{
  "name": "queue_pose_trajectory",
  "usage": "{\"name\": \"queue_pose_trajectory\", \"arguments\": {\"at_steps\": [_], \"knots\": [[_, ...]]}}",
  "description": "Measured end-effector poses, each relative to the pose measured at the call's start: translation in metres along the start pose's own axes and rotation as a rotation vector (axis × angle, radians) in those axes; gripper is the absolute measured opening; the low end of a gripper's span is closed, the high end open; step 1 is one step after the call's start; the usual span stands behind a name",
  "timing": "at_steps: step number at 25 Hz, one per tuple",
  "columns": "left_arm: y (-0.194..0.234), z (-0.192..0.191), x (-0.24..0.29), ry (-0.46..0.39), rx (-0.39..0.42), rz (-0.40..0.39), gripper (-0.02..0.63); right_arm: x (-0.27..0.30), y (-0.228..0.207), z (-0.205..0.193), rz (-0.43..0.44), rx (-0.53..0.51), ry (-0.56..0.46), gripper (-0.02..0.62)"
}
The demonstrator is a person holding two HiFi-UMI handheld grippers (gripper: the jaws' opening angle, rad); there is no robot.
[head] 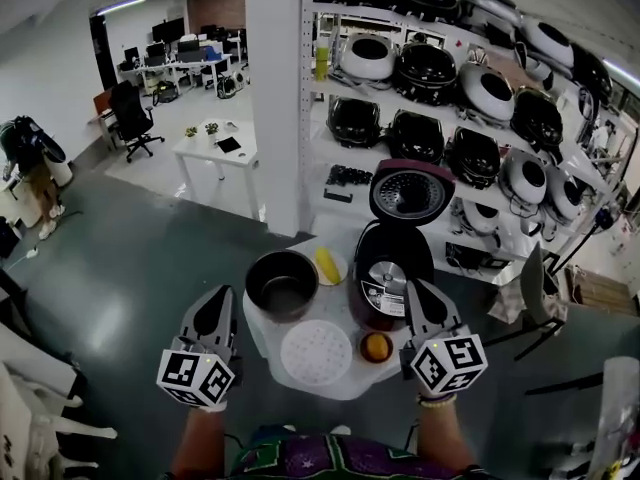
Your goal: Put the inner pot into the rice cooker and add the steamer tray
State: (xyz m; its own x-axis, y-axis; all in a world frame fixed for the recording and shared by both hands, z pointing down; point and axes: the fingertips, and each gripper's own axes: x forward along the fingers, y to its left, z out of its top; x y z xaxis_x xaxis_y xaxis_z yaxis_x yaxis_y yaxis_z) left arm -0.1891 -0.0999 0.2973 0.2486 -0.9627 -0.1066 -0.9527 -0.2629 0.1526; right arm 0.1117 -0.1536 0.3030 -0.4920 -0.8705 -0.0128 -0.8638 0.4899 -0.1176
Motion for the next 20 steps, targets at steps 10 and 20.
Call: {"name": "queue_pose_trajectory", "arguments": {"at_steps": [10,20], "knots": [[0.011,-0.006,0.015,0.001,0.036,0.036,0.021,0.026,-0.010,-0.011,0.017,-0.030,-0.005,0.005],[0.047,-0.012,0.037,0.007,0.036,0.009,0.021,0.085,0.033,-0.051,0.118,0.036,0.078,0.422]]}}
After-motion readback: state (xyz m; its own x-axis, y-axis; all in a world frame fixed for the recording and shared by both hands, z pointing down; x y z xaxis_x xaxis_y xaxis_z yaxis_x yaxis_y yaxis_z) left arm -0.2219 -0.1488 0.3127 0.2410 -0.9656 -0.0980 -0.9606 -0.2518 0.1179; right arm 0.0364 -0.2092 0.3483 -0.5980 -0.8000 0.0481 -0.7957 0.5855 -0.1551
